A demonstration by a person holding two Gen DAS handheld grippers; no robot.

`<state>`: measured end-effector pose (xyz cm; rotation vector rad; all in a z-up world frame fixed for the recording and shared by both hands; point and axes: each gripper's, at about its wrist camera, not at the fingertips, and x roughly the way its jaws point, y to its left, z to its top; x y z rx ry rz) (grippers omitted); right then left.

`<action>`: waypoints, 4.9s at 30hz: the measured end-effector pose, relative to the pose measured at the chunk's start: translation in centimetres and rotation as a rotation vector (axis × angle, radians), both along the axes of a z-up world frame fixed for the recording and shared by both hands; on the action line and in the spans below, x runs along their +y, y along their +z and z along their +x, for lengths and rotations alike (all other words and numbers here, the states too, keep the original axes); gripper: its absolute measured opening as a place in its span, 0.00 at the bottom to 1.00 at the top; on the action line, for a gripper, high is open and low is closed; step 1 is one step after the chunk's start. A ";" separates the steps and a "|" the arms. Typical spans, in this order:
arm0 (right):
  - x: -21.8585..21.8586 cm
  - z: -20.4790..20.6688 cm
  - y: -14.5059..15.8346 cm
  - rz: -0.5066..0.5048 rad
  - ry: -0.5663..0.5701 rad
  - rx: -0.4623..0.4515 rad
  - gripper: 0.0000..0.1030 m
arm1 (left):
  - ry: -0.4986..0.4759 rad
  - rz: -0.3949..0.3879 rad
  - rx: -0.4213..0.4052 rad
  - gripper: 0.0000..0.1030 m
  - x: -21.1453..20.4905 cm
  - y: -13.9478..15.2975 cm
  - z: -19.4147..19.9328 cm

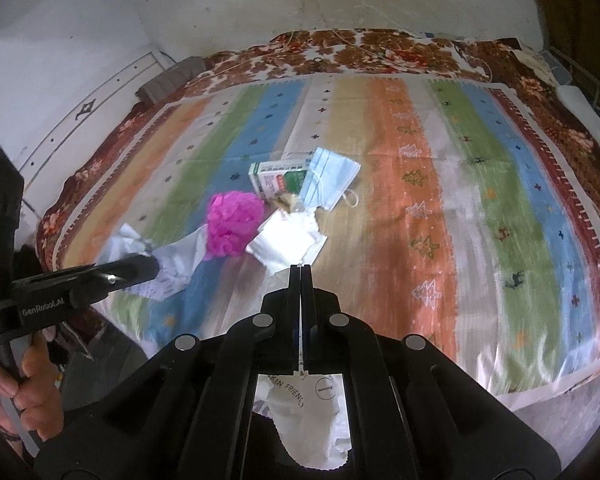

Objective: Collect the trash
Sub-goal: 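Carry both items down over the bin and open both tools to release them, then move both tools back up toward the pink bag and white tissue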

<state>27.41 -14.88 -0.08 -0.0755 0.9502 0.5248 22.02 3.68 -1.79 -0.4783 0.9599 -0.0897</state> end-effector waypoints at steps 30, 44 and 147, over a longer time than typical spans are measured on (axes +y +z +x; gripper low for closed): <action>-2.1 -10.8 -1.9 -0.059 0.108 0.059 0.00 | -0.070 -0.020 -0.032 0.07 -4.9 0.6 -8.8; -2.5 -14.5 -5.6 -0.092 0.095 0.157 0.00 | -0.047 -0.115 0.186 0.07 -5.6 -6.1 -11.1; 5.3 4.7 -14.9 -0.003 0.006 0.168 0.63 | -0.193 -0.082 -0.020 0.64 3.5 -10.1 9.7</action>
